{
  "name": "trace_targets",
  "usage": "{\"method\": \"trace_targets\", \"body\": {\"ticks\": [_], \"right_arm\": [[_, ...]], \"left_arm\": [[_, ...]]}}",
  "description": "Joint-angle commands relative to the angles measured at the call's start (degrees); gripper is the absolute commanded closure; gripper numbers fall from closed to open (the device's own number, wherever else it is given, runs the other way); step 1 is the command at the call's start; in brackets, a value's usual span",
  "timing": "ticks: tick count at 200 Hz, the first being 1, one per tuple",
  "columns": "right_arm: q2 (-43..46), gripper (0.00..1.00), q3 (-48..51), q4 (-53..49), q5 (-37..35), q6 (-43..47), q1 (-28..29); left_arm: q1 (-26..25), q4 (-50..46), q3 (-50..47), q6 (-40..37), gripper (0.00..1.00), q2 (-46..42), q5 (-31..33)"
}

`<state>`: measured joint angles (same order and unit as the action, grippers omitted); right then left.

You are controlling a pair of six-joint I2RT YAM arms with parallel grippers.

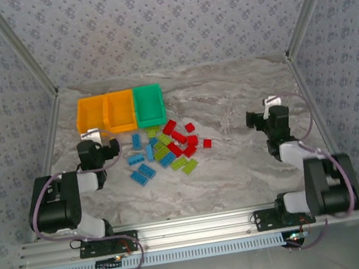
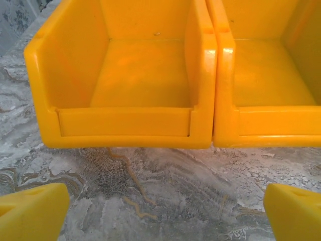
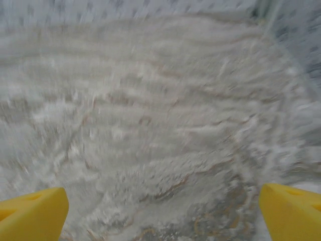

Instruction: Sort the legos into containers by color

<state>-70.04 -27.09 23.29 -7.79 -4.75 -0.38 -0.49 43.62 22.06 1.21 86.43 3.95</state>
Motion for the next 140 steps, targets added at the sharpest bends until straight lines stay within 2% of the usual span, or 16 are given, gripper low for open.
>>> {"method": "trace_targets", "body": {"ticks": [1,13,23,31,46,61,87,101,124,140], "right_arm": [[11.5,0.00,-6.3,-27.3,-6.6,-14.6,0.2],[15.6,0.00,-9.4,-38.4,-3.8,-20.3,0.1],[18.6,0.00,-11.4,-45.4,2.8,-21.7,0.3],[20.1,0.00,-11.9,-48.2,5.8,-22.8,0.6],[22.3,0.00,-13.4,-52.6,16.7,-25.1,2.4],[21.9,0.00,-15.4,-56.4,21.6,-26.9,8.2],[17.6,0.00,-21.7,-65.0,14.8,-27.0,20.5],[14.8,0.00,-23.7,-65.1,12.0,-28.4,26.3],[8.0,0.00,-26.1,-63.3,14.6,-29.1,31.1],[1.8,0.00,-29.9,-64.8,13.1,-28.1,33.9]], "left_arm": [[-1.0,-1.3,0.0,-1.1,0.01,-6.7,3.2],[-1.3,-7.0,0.6,-0.7,0.01,-10.5,3.9],[-1.8,-11.8,1.1,0.2,0.01,-13.9,4.2],[-2.2,-14.1,1.0,1.2,0.01,-16.6,3.9],[-4.3,-20.2,1.9,3.6,0.01,-22.9,1.9],[-8.3,-27.3,4.7,5.2,0.01,-28.1,-1.7],[-22.2,-34.2,8.7,4.9,0.01,-33.1,-1.5],[-30.1,-36.2,10.7,5.8,0.01,-33.8,-0.9],[-42.8,-37.1,11.1,1.6,0.01,-34.2,-1.8],[-50.6,-37.8,9.0,-3.9,0.01,-35.3,-1.7]]}}
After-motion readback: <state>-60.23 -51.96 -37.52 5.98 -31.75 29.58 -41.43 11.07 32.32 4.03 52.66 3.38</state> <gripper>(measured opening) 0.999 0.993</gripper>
